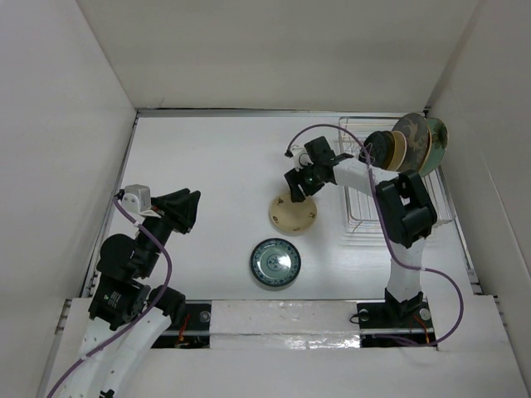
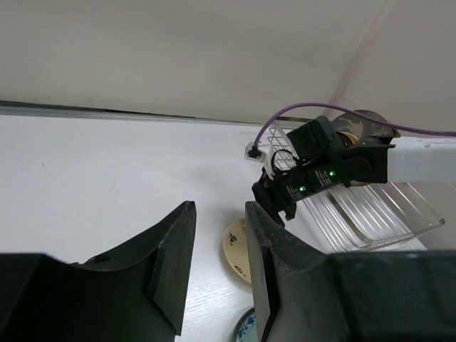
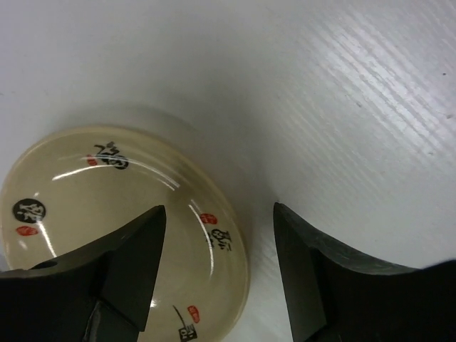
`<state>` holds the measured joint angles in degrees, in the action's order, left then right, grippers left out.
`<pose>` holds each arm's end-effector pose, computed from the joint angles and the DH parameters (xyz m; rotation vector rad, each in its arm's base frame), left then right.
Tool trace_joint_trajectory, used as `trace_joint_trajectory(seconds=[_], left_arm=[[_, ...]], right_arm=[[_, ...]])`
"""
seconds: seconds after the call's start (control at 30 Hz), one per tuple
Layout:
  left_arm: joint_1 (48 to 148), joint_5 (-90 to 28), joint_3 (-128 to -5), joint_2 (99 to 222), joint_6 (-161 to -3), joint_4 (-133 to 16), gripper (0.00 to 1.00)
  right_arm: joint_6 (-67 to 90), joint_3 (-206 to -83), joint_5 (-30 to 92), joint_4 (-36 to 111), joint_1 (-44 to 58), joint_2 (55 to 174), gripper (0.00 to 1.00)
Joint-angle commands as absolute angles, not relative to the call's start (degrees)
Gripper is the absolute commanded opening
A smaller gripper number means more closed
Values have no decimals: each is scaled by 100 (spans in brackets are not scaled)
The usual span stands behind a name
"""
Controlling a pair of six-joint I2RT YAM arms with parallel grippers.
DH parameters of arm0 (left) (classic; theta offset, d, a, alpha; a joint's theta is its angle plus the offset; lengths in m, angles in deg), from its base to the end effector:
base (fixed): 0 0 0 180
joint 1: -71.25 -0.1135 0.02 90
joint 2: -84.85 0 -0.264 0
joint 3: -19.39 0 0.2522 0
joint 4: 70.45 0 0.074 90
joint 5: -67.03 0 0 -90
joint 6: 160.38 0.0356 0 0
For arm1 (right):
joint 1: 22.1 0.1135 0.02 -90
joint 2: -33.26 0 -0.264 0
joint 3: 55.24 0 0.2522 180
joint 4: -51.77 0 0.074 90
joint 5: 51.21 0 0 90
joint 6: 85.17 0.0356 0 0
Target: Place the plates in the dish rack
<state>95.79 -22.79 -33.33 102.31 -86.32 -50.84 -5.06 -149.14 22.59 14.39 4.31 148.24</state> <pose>0.0725 -0.0330 0.3679 0.0964 1.3180 -0.6009 0.3748 0.1972 0.1699 -0.9086 2.4366 0.4714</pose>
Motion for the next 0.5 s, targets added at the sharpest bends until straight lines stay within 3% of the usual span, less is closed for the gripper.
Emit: trace_joint_trajectory(seconds=[0.0, 0.13, 0.23, 0.27, 0.47], left_arm=[[9542, -2455, -3339, 10234, -8638, -5378, 31], [9542, -2456, -3331, 10156, -8646, -5361, 31], [9542, -2420, -3313, 10085, -8638, -5343, 31], [9542, -2386, -3322, 10068, -8646, -5343, 31], [9542, -2368, -3331, 10067, -8638, -5335, 31]], right_arm=[[-642, -14644, 1604, 1357, 436, 14603, 66], [-624, -14634, 1375, 1331, 436, 14804, 58], [-555, -14722, 1375, 1348, 375, 14980, 41], [-537, -14739, 1366, 1383, 374, 15007, 29], [-81, -14792, 1577, 1734, 146, 14902, 0]])
